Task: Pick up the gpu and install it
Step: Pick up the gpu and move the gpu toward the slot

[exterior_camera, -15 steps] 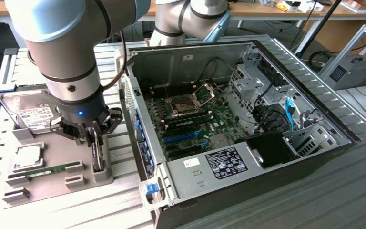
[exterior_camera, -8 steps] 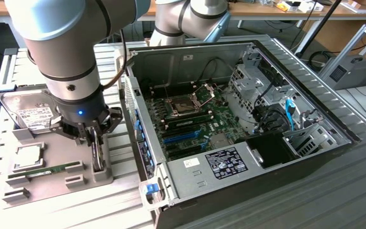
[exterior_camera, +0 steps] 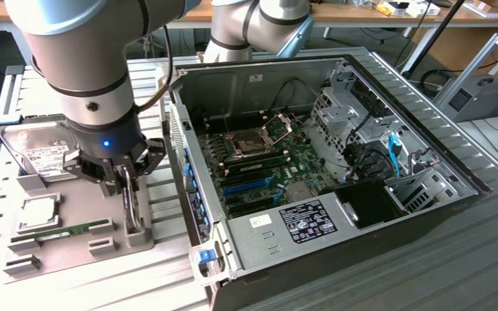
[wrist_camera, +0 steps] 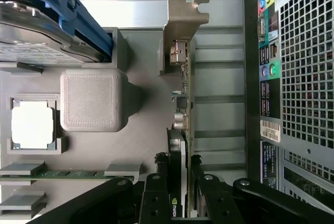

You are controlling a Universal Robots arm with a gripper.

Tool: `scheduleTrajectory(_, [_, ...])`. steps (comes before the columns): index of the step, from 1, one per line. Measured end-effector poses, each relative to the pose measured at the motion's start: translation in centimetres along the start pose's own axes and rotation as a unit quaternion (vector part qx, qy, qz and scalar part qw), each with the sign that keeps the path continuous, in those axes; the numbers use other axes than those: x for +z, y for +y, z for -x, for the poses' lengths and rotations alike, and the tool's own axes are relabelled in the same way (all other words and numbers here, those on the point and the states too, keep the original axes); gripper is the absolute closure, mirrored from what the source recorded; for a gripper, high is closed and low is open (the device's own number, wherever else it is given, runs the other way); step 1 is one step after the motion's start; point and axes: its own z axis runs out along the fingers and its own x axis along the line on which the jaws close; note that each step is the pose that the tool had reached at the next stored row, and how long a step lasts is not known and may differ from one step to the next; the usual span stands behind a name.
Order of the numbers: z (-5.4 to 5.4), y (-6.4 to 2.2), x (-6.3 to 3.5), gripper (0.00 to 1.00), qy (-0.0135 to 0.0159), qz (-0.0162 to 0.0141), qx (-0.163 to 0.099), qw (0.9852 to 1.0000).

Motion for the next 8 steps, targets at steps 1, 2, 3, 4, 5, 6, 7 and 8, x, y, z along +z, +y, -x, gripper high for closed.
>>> scheduleTrajectory(1, [0.0,0.01,-0.14,0.73,-0.0001,0.0000,0.000,1.0000])
scheduleTrajectory(2, [0.0,0.02,-0.39,0.73,-0.0001,0.0000,0.000,1.0000])
scheduleTrajectory(3, [0.0,0.03,-0.74,0.73,0.0000,0.0000,0.000,1.0000])
scheduleTrajectory(4, [0.0,0.04,-0.98,0.73,-0.0001,0.0000,0.000,1.0000])
scheduleTrajectory(5, [0.0,0.05,-1.20,0.73,0.0000,0.0000,0.000,1.0000])
scheduleTrajectory(6, [0.0,0.06,-1.44,0.73,0.0000,-0.0001,0.000,1.0000])
scheduleTrajectory(7, [0.0,0.07,-1.65,0.73,0.0000,-0.0001,0.000,1.0000])
scheduleTrajectory(8, [0.0,0.08,-1.85,0.73,-0.0001,-0.0002,0.000,1.0000])
